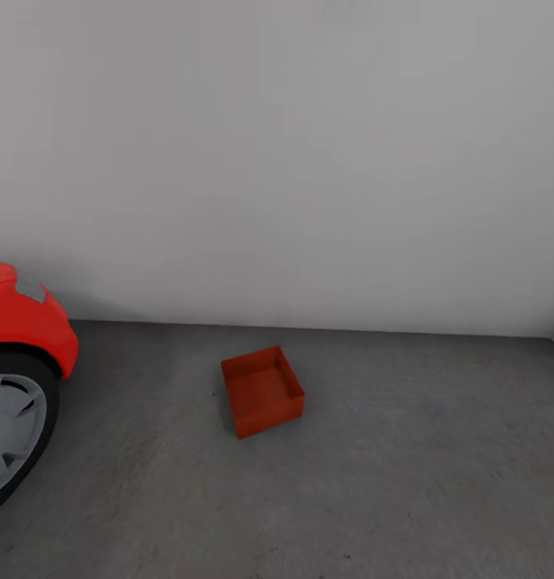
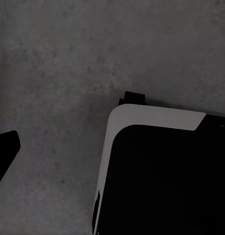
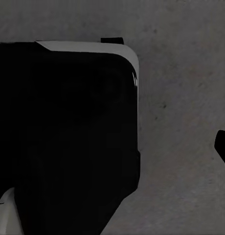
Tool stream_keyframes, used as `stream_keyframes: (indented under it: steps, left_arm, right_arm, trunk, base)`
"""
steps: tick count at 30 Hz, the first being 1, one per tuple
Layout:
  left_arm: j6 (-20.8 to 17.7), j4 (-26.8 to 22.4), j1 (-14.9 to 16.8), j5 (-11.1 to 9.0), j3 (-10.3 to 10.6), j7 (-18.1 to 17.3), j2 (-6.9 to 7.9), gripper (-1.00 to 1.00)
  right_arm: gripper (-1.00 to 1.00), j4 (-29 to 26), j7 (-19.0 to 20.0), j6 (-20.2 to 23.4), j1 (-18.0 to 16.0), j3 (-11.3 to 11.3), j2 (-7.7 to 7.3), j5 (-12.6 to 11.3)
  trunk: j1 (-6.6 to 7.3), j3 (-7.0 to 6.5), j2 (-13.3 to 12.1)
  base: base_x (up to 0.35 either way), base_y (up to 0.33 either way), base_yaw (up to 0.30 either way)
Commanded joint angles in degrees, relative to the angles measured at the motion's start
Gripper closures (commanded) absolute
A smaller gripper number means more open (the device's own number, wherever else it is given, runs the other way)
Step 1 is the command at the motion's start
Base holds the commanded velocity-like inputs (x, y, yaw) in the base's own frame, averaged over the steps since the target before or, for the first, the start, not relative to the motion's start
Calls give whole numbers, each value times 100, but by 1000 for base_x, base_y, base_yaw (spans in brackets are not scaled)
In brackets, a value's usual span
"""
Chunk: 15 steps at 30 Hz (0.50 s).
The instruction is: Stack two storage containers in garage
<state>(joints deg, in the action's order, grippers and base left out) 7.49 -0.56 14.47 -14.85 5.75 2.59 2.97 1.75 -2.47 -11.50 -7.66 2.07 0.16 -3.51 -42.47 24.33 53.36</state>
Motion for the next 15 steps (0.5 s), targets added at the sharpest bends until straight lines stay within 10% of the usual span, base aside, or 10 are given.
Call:
stream_keyframes:
  steps: [1,15]
  left_arm:
    - [16,3,3,-44,49,14,0,-100]
    - [16,3,3,-44,50,14,-2,-100]
  right_arm:
    - [-100,19,-8,-36,-8,25,2,-36]
    - [-100,19,-8,-43,-8,30,2,-31]
  trunk:
    - [0,-4,4]
    - [0,-133,4]
  base:
    - [0,0,0]
    - [0,0,0]
